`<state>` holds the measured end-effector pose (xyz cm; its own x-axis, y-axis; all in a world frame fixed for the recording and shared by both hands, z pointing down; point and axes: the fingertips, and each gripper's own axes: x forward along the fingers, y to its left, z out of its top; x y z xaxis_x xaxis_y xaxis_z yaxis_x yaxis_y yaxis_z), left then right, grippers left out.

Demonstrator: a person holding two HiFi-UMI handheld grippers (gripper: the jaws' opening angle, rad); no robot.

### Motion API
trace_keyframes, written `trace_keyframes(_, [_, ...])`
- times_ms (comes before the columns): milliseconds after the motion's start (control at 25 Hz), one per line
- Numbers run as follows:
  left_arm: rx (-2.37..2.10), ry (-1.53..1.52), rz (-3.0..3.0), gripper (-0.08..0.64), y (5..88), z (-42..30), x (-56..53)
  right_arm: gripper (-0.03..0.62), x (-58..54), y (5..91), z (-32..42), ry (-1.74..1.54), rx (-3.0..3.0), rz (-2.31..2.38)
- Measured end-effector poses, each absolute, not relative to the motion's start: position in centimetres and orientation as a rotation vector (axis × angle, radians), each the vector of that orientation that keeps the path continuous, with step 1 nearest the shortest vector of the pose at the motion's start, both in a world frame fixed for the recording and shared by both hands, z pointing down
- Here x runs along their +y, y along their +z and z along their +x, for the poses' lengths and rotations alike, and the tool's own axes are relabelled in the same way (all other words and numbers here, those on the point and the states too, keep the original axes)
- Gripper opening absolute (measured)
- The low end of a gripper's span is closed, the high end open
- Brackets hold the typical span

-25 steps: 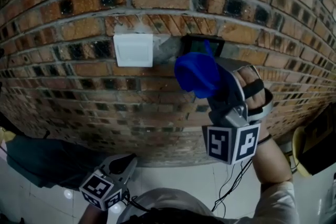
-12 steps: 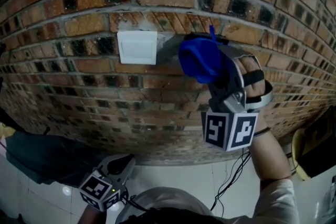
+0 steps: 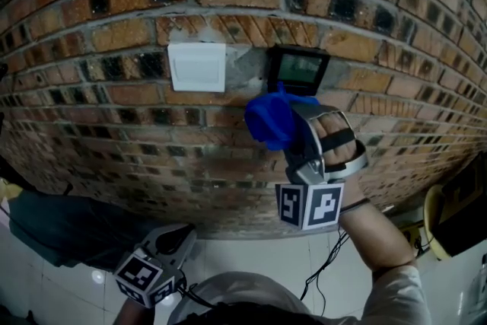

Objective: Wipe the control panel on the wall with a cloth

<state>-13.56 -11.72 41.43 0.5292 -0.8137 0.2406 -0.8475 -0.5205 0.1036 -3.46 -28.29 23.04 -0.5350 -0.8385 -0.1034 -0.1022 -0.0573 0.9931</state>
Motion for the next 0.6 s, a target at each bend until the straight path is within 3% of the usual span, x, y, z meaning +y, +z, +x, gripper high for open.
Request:
trace_keyframes(280, [-1.421, 0.24, 2.551, -0.008, 41.5, -13.9, -11.4, 0.086, -28.5, 24.3, -3.6, -1.602, -1.663, 0.951])
trace_keyframes(600, [-1.412, 0.233, 2.566, -0.008, 41.3, -13.6, -11.4, 0.086, -25.4, 14.0, -2.7, -1.742, -1.657, 1.095])
